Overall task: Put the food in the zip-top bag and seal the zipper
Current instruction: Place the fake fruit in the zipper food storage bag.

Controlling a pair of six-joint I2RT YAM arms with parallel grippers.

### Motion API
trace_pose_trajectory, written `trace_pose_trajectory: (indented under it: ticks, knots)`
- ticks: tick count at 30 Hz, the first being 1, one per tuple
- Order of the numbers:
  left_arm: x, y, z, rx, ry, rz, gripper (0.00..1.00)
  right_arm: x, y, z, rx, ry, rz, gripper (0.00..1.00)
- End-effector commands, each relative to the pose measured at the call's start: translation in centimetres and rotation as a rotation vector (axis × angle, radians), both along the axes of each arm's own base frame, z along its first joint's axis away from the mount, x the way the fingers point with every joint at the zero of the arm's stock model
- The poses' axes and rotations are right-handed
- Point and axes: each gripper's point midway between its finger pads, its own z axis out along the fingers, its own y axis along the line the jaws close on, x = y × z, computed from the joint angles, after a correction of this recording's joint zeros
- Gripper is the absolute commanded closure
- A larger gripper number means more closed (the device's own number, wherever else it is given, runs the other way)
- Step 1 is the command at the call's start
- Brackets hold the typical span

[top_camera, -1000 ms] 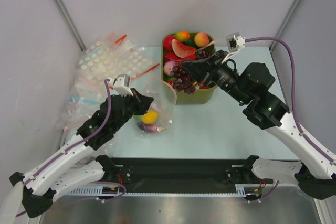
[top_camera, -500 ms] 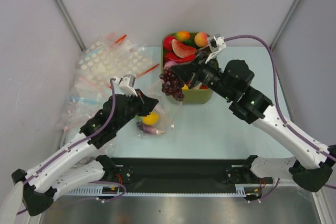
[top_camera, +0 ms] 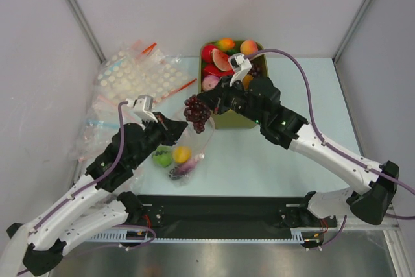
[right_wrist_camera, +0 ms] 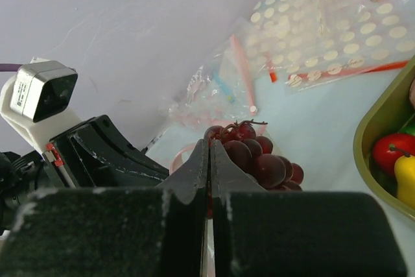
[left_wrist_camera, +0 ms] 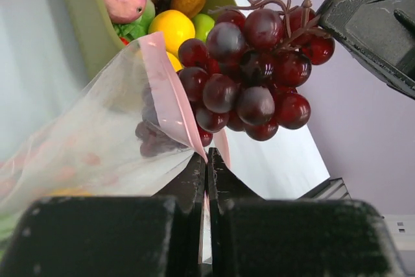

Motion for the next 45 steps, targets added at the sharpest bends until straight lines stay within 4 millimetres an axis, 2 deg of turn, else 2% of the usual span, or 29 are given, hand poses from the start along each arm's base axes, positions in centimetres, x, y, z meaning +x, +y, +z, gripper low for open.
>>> trace_pose_trajectory:
  ticks: [1,6,11,13,14,18,22,30,36,40,45]
  knots:
    - [0.4,0.4,0.5,0.006,-0.019,0.028,0.98,-0.5,0.9,1.5,0.054,-0.044,0.034,1.0]
    - [0.7,0.6,0.0,0.022,-0.004,0.045,0.98,-1.4,1.2,1.2,0.04,-0.072,0.063,1.0]
    - [0.8,0.5,-0.1,0.031,0.0,0.046,0.98,-2.8,-0.3,3.3,0.093,-0.148,0.079,1.0]
    - [0.8,0.6,0.1,0.026,-0.004,0.045,0.98,-3.2,-0.8,3.2,0.097,-0.165,0.081,1.0]
    - [0.7,0.5,0.2,0.024,-0.006,0.04,0.98,-3.7,-1.5,4.3,0.121,-0.191,0.079,1.0]
    - [0.7,0.4,0.9,0.014,-0.029,0.029,0.98,-5.2,-2.9,5.6,0.157,-0.253,0.094,1.0]
    - [0.5,-0.2,2.4,-0.002,-0.04,0.003,0.99,-6.1,-3.8,6.1,0.161,-0.292,0.105,1.0]
    - [-0.7,-2.9,5.5,-0.055,-0.024,-0.146,1.0,-7.4,-4.3,4.8,0.107,-0.313,0.158,1.0]
    - [-2.7,-3.6,8.8,-0.121,-0.052,-0.25,1.0,-7.8,-5.1,4.1,0.096,-0.313,0.144,1.0]
    - [-3.3,-4.0,8.7,-0.13,-0.043,-0.285,1.0,-7.4,-5.6,3.4,0.074,-0.309,0.113,1.0]
    - [-3.2,-4.8,7.5,-0.121,-0.015,-0.314,1.0,-6.3,-4.0,0.4,0.007,-0.268,0.139,1.0]
